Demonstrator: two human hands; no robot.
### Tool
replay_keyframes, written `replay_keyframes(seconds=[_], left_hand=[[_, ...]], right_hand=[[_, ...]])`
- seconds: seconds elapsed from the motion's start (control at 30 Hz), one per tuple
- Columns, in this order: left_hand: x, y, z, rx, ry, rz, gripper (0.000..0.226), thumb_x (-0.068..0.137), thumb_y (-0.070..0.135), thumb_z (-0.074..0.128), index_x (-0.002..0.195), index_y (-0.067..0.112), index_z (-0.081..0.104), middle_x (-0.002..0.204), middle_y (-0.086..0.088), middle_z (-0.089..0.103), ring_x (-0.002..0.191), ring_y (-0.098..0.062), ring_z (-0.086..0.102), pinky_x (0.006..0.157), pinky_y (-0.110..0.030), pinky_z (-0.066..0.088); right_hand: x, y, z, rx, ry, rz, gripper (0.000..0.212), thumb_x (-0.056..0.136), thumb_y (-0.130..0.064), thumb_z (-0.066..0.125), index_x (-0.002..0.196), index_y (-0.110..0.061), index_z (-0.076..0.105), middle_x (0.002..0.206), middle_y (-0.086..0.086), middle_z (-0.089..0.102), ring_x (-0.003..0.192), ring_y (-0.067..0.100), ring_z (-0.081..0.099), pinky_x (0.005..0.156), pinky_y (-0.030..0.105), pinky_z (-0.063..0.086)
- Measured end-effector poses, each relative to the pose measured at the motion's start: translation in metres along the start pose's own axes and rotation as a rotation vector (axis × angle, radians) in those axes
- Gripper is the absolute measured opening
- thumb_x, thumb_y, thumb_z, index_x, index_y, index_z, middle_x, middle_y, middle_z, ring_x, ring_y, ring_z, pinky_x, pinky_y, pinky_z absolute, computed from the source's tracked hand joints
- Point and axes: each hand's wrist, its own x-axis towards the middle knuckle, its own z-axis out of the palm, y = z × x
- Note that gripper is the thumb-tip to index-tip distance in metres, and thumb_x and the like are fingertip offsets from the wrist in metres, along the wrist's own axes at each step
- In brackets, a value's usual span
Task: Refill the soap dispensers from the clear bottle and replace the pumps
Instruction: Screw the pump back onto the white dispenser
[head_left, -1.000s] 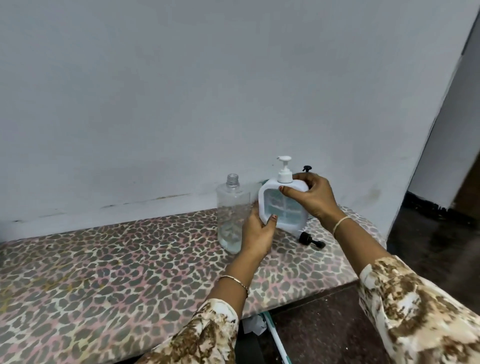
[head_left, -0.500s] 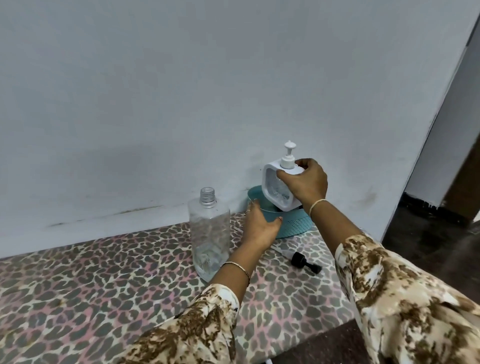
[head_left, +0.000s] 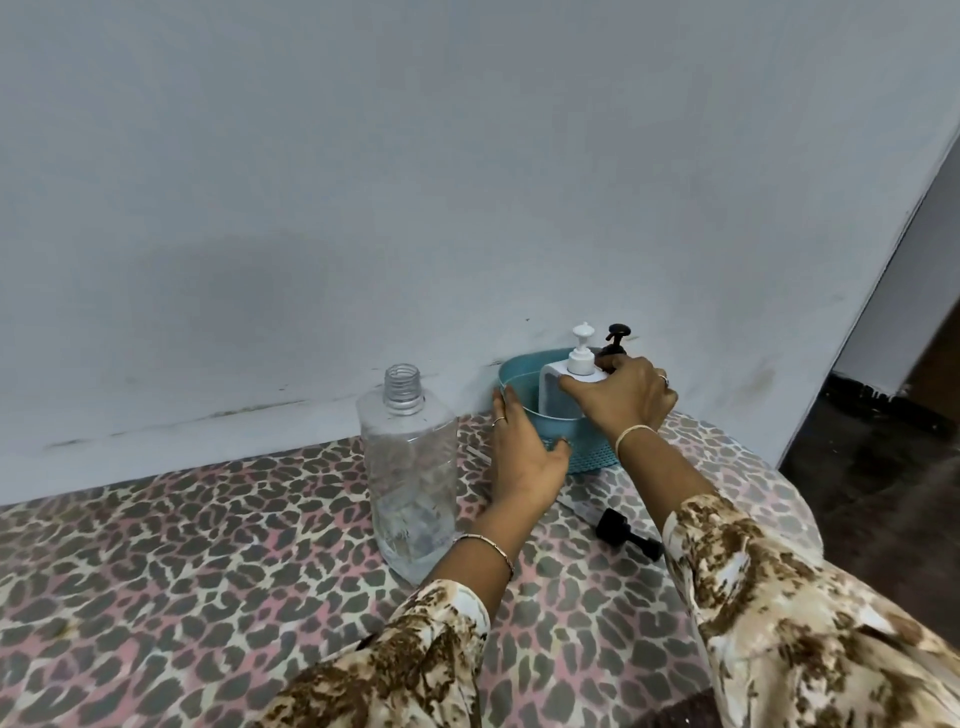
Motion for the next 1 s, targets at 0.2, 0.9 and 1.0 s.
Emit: replay_keyframes(seconds=[0.2, 0.9, 1.0], left_hand=[[-0.003, -0.001, 0.002, 0.016, 0.004, 0.010, 0.094, 0.086, 0.017, 0.067, 0.154, 0.010, 0.003, 0.162, -0.007, 0.004, 0.148, -0.020, 0.010, 0.114, -0.021, 0.010], [-0.069, 0.012, -0.028, -0.049, -0.140, 0.003, 0.070, 0.092, 0.009, 0.056, 0.151, 0.009, 0.020, 0.153, -0.008, 0.033, 0.138, -0.023, 0.038, 0.112, -0.028, 0.032], [-0.096, 0.006, -0.041, -0.109, -0.161, 0.001, 0.063, 0.093, 0.006, 0.052, 0.150, 0.016, 0.025, 0.148, -0.006, 0.042, 0.129, -0.022, 0.047, 0.106, -0.023, 0.035]], right_hand=[[0.002, -0.001, 0.003, -0.170, 0.016, -0.084, 0.057, 0.062, -0.069, 0.069, 0.099, -0.026, 0.074, 0.099, 0.004, 0.066, 0.104, 0.027, 0.054, 0.087, 0.038, 0.035], [-0.077, -0.004, -0.032, 0.079, 0.100, -0.075, 0.024, 0.085, -0.036, 0.060, 0.102, -0.019, 0.059, 0.109, 0.000, 0.061, 0.104, 0.024, 0.058, 0.094, 0.042, 0.037], [-0.111, -0.005, -0.040, 0.121, 0.079, -0.112, 0.022, 0.082, -0.040, 0.061, 0.094, -0.022, 0.059, 0.101, -0.002, 0.062, 0.097, 0.022, 0.058, 0.089, 0.040, 0.042]])
